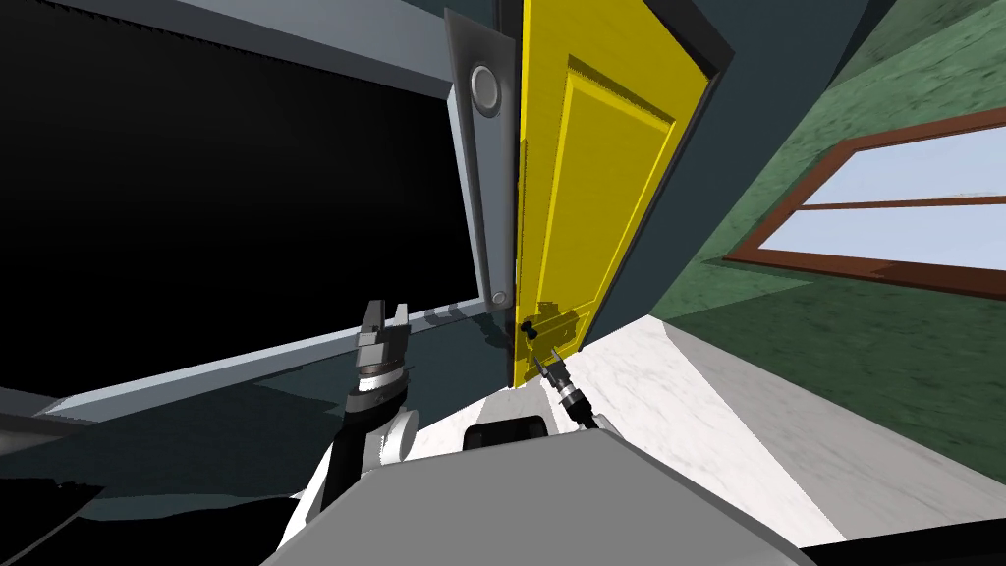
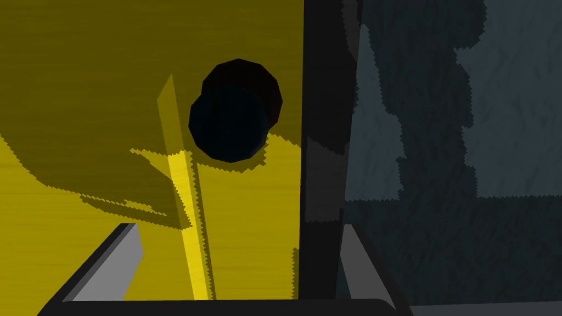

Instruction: Pull the door open

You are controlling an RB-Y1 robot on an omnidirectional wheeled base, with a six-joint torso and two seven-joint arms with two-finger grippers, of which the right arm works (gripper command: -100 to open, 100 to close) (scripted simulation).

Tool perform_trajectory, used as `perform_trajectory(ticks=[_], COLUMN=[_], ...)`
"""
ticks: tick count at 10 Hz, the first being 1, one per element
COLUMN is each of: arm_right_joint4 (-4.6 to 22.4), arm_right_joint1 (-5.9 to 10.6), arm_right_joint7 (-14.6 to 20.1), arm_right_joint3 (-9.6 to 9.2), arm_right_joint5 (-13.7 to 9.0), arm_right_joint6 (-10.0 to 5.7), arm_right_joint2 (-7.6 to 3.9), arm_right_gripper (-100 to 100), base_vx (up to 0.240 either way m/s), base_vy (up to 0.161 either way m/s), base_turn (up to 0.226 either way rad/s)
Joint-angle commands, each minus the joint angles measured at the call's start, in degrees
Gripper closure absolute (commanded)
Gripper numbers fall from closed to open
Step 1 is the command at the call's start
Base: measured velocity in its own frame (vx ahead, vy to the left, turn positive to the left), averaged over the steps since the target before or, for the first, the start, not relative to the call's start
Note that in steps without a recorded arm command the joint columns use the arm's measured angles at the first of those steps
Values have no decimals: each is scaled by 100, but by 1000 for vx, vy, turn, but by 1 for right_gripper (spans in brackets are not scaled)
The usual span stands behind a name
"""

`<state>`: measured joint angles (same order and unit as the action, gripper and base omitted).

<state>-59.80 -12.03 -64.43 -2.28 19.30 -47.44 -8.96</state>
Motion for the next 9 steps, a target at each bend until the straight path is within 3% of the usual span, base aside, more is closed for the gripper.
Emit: perform_trajectory(ticks=[1, 3, 7, 9], arm_right_joint4=[192, 198, 677, 754], arm_right_joint1=[44, 50, -46, -62], arm_right_joint7=[-170, -177, -45, -21], arm_right_joint3=[-6, -10, 343, 401], arm_right_joint5=[54, 62, -297, -356], arm_right_joint6=[-65, -52, -515, -590], arm_right_joint2=[-9, -10, -405, -469], arm_right_gripper=[-100, -100, -100, -100], base_vx=[90, 51, -6, 70], base_vy=[-43, -30, 146, 122], base_turn=[7, 4, 188, 109])
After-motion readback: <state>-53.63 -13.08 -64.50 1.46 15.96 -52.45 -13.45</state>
